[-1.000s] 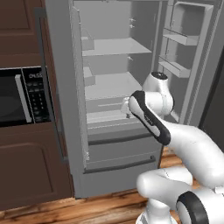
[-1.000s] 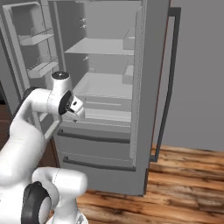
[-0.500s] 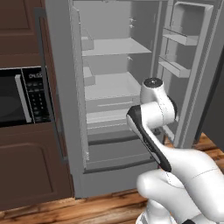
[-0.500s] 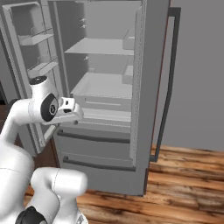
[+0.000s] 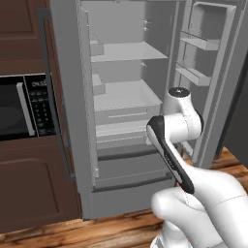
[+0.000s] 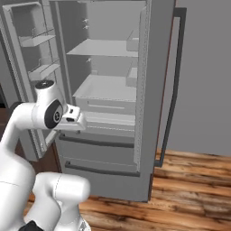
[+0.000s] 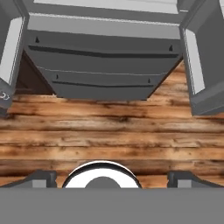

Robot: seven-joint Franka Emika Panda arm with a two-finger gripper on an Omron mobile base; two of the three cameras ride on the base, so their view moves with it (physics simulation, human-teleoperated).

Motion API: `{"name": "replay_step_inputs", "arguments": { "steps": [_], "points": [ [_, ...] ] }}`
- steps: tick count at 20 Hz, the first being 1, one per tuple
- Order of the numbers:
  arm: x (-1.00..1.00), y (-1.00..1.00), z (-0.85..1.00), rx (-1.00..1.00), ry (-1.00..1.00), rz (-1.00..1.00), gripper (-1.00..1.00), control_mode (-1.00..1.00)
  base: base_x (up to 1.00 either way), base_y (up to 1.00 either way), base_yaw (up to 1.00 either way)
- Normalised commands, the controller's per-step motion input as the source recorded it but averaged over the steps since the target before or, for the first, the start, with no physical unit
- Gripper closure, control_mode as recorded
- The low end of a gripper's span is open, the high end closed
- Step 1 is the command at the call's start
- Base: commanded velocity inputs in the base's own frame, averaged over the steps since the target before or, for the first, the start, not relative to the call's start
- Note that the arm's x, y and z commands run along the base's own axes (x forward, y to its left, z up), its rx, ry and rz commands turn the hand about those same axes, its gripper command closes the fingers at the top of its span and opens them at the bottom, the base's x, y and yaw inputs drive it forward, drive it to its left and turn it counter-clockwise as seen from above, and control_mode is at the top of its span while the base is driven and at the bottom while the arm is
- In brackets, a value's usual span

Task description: Place one of the steaks on the plate and the other in the bowl. Then place the bowl in the fridge.

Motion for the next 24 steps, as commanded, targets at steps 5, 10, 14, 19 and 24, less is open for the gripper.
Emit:
{"name": "replay_step_inputs", "arguments": {
  "steps": [5,10,14,19,24],
  "points": [
    [-0.03,0.00,-0.06,0.00,0.02,-0.01,-1.00,-1.00,0.00,0.00,0.00],
    [-0.20,0.05,0.00,0.00,0.00,0.00,-1.00,1.00,-0.30,0.06,0.01],
    [0.00,0.00,0.00,0.00,0.00,0.00,-1.00,1.00,-0.72,0.60,0.17],
    [0.00,0.00,0.00,0.00,0.00,0.00,-1.00,1.00,-0.18,1.00,0.73],
    [0.00,0.00,0.00,0.00,0.00,0.00,-1.00,1.00,-0.17,0.91,0.93]
  ]
}}
